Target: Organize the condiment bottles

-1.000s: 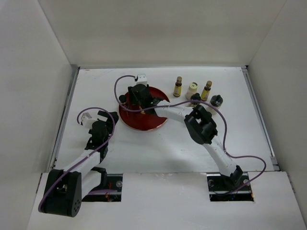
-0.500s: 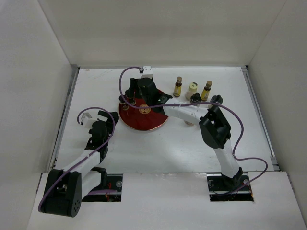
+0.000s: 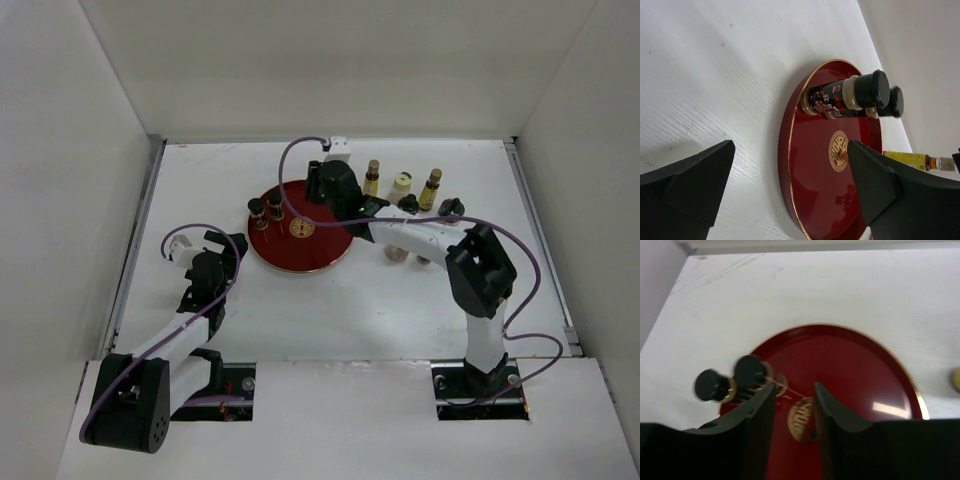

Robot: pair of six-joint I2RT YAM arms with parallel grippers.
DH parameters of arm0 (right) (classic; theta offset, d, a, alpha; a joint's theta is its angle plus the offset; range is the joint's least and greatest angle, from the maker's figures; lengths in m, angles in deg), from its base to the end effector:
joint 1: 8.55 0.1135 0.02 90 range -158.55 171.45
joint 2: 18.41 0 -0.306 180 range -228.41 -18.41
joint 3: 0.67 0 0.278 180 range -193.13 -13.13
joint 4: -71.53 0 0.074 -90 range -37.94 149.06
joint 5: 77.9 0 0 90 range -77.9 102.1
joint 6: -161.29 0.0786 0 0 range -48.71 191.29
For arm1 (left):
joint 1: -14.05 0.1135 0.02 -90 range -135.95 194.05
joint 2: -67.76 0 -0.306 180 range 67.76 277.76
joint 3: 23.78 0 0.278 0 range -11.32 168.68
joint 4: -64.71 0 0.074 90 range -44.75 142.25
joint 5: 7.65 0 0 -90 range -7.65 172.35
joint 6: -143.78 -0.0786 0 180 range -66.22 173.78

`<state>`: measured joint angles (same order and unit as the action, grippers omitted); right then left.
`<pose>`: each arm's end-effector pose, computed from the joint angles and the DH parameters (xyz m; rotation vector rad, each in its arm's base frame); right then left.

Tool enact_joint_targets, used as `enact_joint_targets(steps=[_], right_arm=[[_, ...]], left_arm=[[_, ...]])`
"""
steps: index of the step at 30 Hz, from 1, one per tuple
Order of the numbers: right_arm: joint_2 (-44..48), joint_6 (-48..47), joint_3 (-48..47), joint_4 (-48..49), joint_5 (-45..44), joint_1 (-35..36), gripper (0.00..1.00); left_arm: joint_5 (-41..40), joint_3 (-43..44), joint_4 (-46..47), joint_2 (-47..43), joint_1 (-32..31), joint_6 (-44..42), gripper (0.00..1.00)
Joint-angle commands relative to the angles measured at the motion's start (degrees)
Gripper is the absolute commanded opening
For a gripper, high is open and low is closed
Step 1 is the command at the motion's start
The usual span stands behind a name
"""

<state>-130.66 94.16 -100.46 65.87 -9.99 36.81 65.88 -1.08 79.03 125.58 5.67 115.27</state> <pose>0.4053 0.3683 0.2911 -0.1051 1.8856 0.4581 0.2249 -0.0106 0.1595 -1.0439 1.6541 -0.5379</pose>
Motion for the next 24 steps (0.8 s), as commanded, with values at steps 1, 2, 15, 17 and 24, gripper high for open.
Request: enact_joint_targets(steps=[1, 2, 15, 17, 24], right_arm=[[6.33, -1.69, 2.77, 2.25, -2.87, -5.23, 0.40], [7.03, -2.30, 3.47, 1.72, -3.40, -6.37, 0.40], [2.92, -10.83, -1.52, -5.65, -13.07, -14.03, 0.66], [1.51, -10.57, -3.28, -7.24, -12.63, -14.73, 0.67], [-3.33, -9.96, -7.68, -10.59, -9.55, -16.67, 0.60]], left_arm=[[-0.41, 0.13, 2.92, -0.79, -0.27, -0.50, 1.00], [-0.32, 0.13, 2.92, -0.43, -0.19, -0.32, 1.00], [-0.49, 0.31, 3.01, -0.26, -0.27, -0.41, 1.00], [-0.06, 0.31, 3.01, 0.18, -0.19, -0.24, 1.00], [0.03, 0.48, 3.01, 0.71, -0.10, -0.23, 1.00]])
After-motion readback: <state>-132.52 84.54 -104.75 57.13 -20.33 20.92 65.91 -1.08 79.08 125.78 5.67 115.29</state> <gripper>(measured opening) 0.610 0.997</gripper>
